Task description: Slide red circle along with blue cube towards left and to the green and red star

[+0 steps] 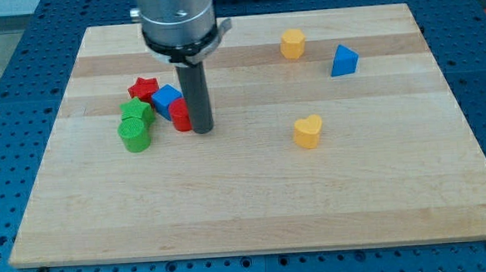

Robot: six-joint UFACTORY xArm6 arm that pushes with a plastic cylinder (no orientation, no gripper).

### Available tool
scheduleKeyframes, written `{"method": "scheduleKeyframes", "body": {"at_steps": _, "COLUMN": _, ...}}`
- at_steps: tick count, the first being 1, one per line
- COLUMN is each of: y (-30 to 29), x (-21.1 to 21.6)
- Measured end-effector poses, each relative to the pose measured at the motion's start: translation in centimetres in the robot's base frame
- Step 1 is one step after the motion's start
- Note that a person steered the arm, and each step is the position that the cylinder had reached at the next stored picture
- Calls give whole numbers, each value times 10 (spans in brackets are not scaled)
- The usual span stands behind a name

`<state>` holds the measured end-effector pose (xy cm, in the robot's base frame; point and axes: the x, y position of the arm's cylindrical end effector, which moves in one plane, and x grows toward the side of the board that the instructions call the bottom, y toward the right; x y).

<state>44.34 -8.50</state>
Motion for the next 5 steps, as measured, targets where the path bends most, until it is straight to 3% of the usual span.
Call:
{"method": "scheduleKeyframes", "body": {"at_steps": 3, "y": -21, "x": -1}}
{"method": "scheduleKeyframes", "body": {"at_steps": 4, "y": 10, "x": -9}}
{"method": "scheduleKeyframes", "body": {"at_steps": 5, "y": 62, "x": -53}}
